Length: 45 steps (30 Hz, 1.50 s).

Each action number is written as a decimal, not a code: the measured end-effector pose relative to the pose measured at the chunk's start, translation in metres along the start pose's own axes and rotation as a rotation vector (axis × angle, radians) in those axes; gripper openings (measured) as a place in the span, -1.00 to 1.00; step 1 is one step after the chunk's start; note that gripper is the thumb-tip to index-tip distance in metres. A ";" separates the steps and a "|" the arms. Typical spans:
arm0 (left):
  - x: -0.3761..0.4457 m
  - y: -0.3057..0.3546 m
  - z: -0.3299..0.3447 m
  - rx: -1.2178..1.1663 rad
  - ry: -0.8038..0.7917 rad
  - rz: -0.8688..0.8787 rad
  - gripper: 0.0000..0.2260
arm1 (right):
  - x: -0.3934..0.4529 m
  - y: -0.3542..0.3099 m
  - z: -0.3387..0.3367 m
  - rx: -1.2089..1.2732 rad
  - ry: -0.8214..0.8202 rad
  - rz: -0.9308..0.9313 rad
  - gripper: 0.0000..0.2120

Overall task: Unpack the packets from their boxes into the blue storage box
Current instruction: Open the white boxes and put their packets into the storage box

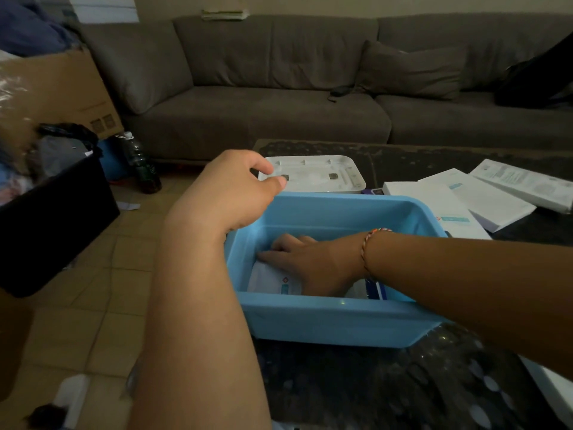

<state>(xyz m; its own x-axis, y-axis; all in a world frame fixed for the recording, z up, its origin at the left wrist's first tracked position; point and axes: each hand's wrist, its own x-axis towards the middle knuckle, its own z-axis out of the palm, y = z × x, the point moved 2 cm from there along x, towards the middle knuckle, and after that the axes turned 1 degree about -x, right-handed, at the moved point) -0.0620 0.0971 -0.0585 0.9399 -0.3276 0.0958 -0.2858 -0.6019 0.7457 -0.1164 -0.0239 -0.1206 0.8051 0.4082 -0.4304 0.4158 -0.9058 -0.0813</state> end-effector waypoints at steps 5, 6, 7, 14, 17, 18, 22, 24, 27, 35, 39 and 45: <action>-0.005 0.009 -0.002 0.052 0.010 0.042 -0.72 | -0.010 0.002 -0.008 0.115 0.036 0.039 -0.09; -0.006 0.013 -0.002 0.069 0.023 0.068 -0.72 | -0.017 0.003 -0.016 0.160 0.079 0.048 -0.12; -0.009 0.018 -0.003 0.080 0.039 0.101 -0.72 | -0.026 0.005 -0.026 0.209 0.136 0.051 -0.18; -0.030 0.078 0.015 -0.012 0.183 0.419 -0.82 | -0.161 0.040 -0.044 0.547 0.785 0.111 -0.56; -0.055 0.119 0.043 -0.049 0.181 0.628 -0.87 | -0.247 0.070 0.011 0.703 1.067 0.247 -0.57; -0.067 0.134 0.059 -0.046 0.132 0.701 -0.86 | -0.272 0.083 0.038 0.729 1.107 0.347 -0.52; -0.118 0.168 0.148 0.064 -0.189 1.002 -0.80 | -0.353 0.118 0.153 0.972 1.269 0.697 -0.73; -0.141 0.166 0.196 0.241 -0.293 1.164 -0.73 | -0.372 0.121 0.190 1.001 1.272 0.841 -0.66; -0.156 0.146 0.248 0.440 -0.415 1.221 -0.60 | -0.377 0.106 0.193 0.891 1.222 0.923 -0.80; -0.138 0.112 0.271 0.457 -0.379 1.242 -0.64 | -0.367 0.088 0.202 0.505 0.965 0.918 -0.86; -0.133 0.110 0.268 0.281 -0.226 1.407 -0.84 | -0.360 0.082 0.206 0.353 0.953 0.847 -0.93; -0.129 0.108 0.264 -0.024 -0.040 1.060 -0.74 | -0.340 0.057 0.201 0.146 1.280 0.572 -0.93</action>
<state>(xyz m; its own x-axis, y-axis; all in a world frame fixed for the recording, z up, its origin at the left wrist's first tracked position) -0.2631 -0.1181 -0.1643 0.2051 -0.7008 0.6833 -0.9516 0.0204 0.3066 -0.4511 -0.2370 -0.1599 0.7003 -0.2672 0.6619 -0.0784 -0.9505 -0.3008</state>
